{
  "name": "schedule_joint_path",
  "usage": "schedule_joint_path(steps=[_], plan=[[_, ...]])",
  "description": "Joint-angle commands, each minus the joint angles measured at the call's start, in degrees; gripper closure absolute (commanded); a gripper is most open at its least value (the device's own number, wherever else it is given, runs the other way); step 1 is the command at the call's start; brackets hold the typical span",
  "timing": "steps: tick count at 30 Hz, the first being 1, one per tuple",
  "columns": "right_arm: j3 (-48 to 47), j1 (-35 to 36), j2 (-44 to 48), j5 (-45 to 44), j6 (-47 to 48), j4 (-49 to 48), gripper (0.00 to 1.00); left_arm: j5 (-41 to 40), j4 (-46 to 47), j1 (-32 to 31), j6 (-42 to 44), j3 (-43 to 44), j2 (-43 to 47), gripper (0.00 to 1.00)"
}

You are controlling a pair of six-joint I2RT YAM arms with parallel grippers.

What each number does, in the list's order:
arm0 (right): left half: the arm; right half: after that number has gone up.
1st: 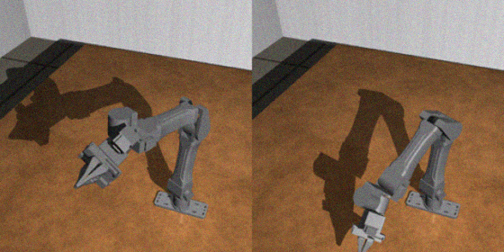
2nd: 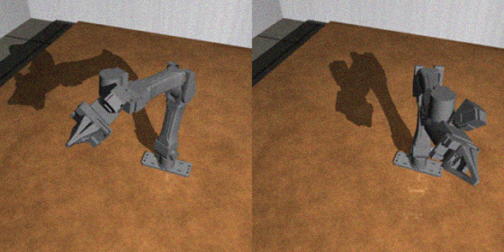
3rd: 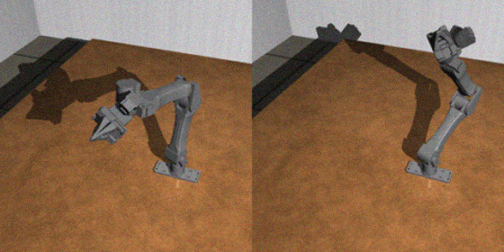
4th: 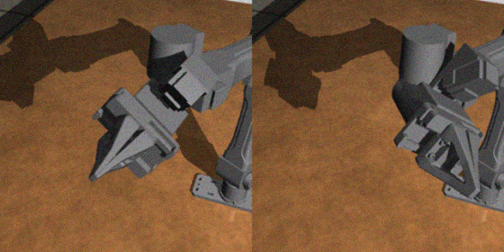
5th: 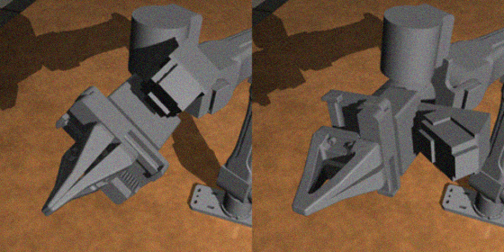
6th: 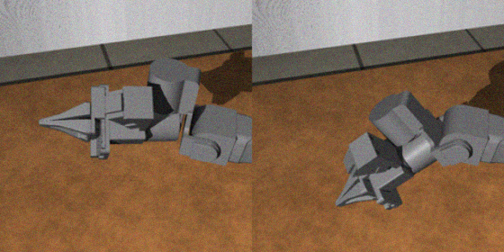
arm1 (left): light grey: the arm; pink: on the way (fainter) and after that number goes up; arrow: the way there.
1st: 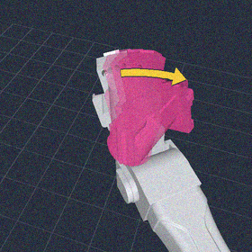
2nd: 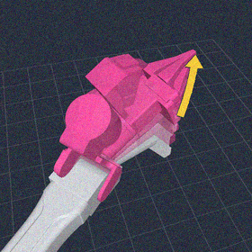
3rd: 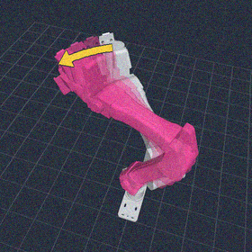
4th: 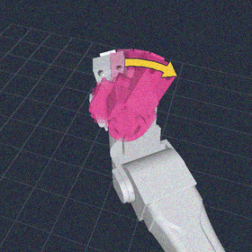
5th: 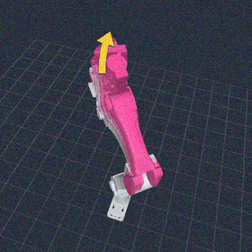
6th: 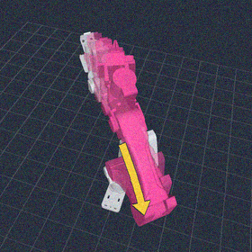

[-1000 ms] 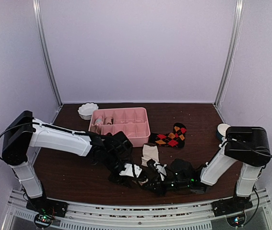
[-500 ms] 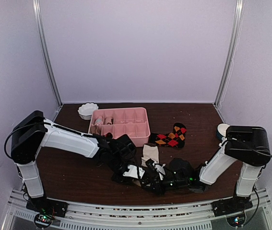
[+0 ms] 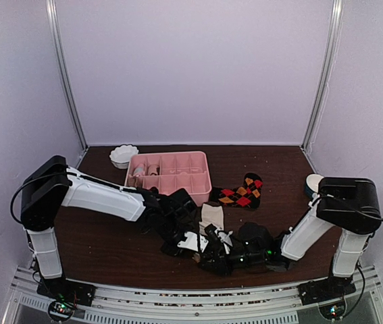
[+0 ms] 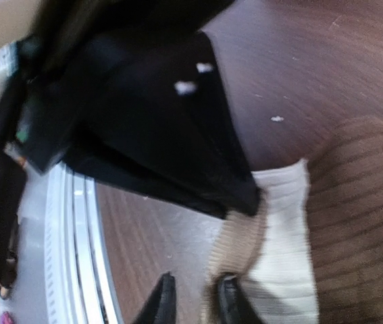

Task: Roll the socks
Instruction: Roll the sock.

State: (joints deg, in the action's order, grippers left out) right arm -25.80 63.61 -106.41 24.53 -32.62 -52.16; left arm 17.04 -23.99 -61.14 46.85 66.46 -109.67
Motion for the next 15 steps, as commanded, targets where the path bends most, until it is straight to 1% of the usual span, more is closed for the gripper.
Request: schedule_joint_path(steps=[1,2,3,5,8,9,10,11,13,15], plan=[[4.06,0.15,-0.85,-2.37,-1.85,8.55,0.70,-2.04,-6.46,0.00,-0.92,2.85,-2.81,1.00],[4.71,0.13,-0.18,-3.68,-1.87,7.85,0.67,-1.18,-8.05,0.26,-1.25,3.48,-3.01,1.00],[5.64,0.19,0.75,-5.11,-1.79,7.15,0.62,-0.33,-9.58,0.50,-1.57,4.11,-3.23,1.00],[7.92,0.24,3.21,-8.15,-1.20,6.26,0.48,1.73,-13.02,0.78,-2.22,5.28,-3.38,1.00],[11.67,1.41,8.73,-16.22,0.53,5.37,0.33,5.77,-17.48,1.14,-2.73,6.69,-3.25,1.00],[12.70,2.14,11.01,-20.14,1.44,5.83,0.12,7.19,-18.63,1.33,-3.07,7.21,-3.31,1.00],[13.27,3.06,13.40,-26.22,2.46,7.38,0.01,8.54,-19.79,1.70,-3.45,7.85,-3.54,1.00],[13.39,4.27,16.30,-31.19,3.83,9.94,0.00,9.87,-20.84,2.11,-3.85,8.79,-3.84,1.00],[12.08,7.99,22.07,-44.85,5.83,18.64,0.00,12.39,-23.41,2.90,-4.51,10.53,-5.01,1.00],[10.07,10.79,26.54,-59.72,5.50,27.37,0.00,14.01,-25.80,3.36,-5.06,12.51,-6.65,1.00]])
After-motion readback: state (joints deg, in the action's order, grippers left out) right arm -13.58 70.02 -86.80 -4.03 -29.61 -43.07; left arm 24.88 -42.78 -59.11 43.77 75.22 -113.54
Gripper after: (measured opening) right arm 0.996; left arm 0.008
